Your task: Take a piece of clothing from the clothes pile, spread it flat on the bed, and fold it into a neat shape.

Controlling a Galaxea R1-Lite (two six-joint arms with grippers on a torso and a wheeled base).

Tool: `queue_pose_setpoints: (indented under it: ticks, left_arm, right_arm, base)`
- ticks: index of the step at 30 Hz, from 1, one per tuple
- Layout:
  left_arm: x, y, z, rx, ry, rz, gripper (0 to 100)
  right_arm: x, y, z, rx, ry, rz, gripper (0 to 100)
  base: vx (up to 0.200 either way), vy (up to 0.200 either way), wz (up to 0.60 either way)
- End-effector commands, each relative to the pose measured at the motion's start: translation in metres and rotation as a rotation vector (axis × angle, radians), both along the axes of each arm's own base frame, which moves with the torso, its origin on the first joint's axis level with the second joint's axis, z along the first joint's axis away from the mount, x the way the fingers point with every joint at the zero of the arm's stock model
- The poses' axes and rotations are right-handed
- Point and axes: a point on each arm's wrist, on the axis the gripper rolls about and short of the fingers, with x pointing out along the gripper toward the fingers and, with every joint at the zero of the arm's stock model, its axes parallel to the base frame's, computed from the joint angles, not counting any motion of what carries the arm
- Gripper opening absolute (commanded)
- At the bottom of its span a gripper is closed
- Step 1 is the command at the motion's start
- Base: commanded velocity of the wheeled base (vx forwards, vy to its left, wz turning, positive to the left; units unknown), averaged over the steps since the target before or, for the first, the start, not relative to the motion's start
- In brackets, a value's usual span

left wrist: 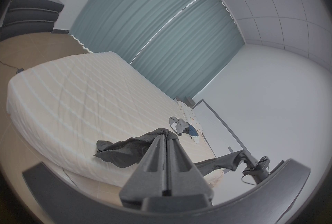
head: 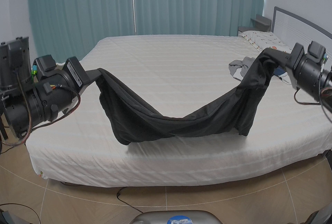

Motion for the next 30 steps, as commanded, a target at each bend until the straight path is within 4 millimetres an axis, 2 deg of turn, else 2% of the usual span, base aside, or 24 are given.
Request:
queue_pose_setpoints:
  ticks: [1,2,3,5,6,8,11,12,15,16,17,18,21,25,26,28,30]
  left_arm:
    - [-0.027,0.018,0.064,-0.027,-0.114,0.02,0]
    - [-0.027,0.018,0.064,-0.027,-0.114,0.02,0]
    - [-0.027,0.028,0.073,-0.002,-0.098,0.095,0]
    - [-0.026,0.033,0.078,0.017,-0.085,0.137,0]
    - [-0.026,0.038,0.088,0.026,-0.09,0.162,0]
    - [-0.021,0.041,0.103,0.017,-0.111,0.181,0]
    - [-0.002,0.038,0.108,0.023,-0.109,0.205,0]
    - [-0.001,0.038,0.108,0.023,-0.109,0.205,0]
    - [0.029,0.032,0.102,0.039,-0.077,0.224,0]
    - [0.029,0.032,0.102,0.039,-0.077,0.224,0]
    - [0.038,0.03,0.099,0.042,-0.067,0.225,0]
    - [0.051,0.026,0.093,0.05,-0.047,0.224,0]
    - [0.075,0.019,0.079,0.068,-0.006,0.229,0]
    - [0.102,0.015,0.068,0.067,0.012,0.244,0]
    - [0.105,0.015,0.067,0.067,0.012,0.247,0]
    - [0.123,0.013,0.058,0.073,0.025,0.257,0]
    - [0.126,0.014,0.057,0.072,0.024,0.26,0]
  right_arm:
    - [-0.05,-0.025,0.082,0.077,-0.182,-0.045,0]
    - [-0.05,-0.025,0.082,0.077,-0.182,-0.045,0]
    - [-0.057,-0.029,0.094,0.069,-0.208,-0.062,0]
    - [-0.059,-0.031,0.1,0.053,-0.217,-0.073,0]
    - [-0.061,-0.032,0.11,0.049,-0.24,-0.082,0]
    - [-0.056,-0.031,0.125,0.056,-0.256,-0.093,0]
    - [-0.039,-0.028,0.129,0.031,-0.226,-0.123,0]
    - [-0.038,-0.028,0.129,0.03,-0.224,-0.125,0]
    - [-0.004,-0.023,0.121,-0.001,-0.175,-0.169,0]
    - [-0.004,-0.023,0.121,-0.001,-0.175,-0.169,0]
    - [0.012,-0.024,0.115,-0.018,-0.152,-0.196,0]
    - [0.037,-0.024,0.102,-0.058,-0.114,-0.233,0]
    - [0.07,-0.021,0.086,-0.089,-0.092,-0.257,0]
    - [0.102,-0.014,0.069,-0.077,-0.11,-0.271,0]
    - [0.105,-0.013,0.068,-0.076,-0.114,-0.272,0]
    - [0.121,-0.008,0.06,-0.072,-0.133,-0.272,0]
    - [0.124,-0.007,0.059,-0.072,-0.138,-0.273,0]
  base:
    - [0.0,0.0,0.0]
    - [0.0,0.0,0.0]
    - [0.0,0.0,0.0]
    - [0.0,0.0,0.0]
    - [0.0,0.0,0.0]
    - [0.0,0.0,0.0]
    - [0.0,0.0,0.0]
    - [0.0,0.0,0.0]
    - [0.0,0.0,0.0]
    - [0.0,0.0,0.0]
    - [0.0,0.0,0.0]
    - [0.0,0.0,0.0]
    - [0.2,0.0,0.0]
    - [0.2,0.0,0.0]
    - [0.2,0.0,0.0]
    - [0.2,0.0,0.0]
    - [0.2,0.0,0.0]
